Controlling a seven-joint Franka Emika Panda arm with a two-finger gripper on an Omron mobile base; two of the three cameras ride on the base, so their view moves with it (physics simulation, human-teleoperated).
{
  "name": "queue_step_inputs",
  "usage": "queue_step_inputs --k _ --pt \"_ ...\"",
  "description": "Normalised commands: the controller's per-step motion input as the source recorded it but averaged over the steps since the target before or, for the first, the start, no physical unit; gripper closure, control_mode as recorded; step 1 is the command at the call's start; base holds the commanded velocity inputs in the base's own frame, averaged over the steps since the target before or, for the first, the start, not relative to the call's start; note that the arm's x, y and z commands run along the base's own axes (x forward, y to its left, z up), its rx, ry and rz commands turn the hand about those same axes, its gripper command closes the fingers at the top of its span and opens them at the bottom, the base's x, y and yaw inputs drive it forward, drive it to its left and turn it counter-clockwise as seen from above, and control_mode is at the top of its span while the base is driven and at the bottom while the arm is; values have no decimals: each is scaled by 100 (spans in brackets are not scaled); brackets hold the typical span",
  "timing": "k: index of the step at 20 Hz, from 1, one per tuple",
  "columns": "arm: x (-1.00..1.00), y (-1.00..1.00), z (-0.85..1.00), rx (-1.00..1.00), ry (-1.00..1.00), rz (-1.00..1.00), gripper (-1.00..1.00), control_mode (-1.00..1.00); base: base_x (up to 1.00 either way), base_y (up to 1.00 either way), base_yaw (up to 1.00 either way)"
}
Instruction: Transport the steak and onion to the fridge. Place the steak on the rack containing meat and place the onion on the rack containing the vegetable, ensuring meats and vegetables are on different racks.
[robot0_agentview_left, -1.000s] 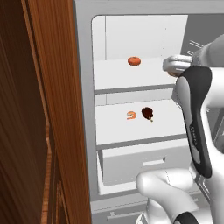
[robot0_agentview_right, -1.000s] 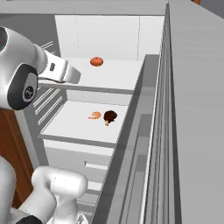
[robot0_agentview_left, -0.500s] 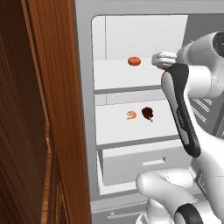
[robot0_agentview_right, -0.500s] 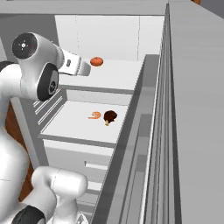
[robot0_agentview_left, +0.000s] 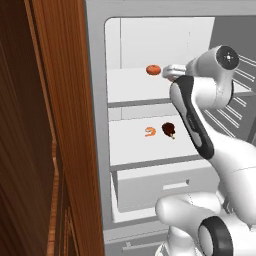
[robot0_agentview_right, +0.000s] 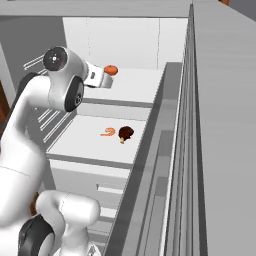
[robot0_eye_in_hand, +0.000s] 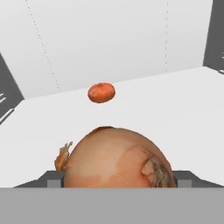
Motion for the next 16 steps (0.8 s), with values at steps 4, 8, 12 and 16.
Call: queue_step_inputs --k 4,8,12,16 --pt "66 0 -9 0 9 0 100 -100 0 0 0" --pt "50 0 -5 0 7 0 100 -100 0 0 0" --pt "30 0 -5 0 2 0 100 -100 0 0 0" --pt "22 0 -9 0 2 0 100 -100 0 0 0"
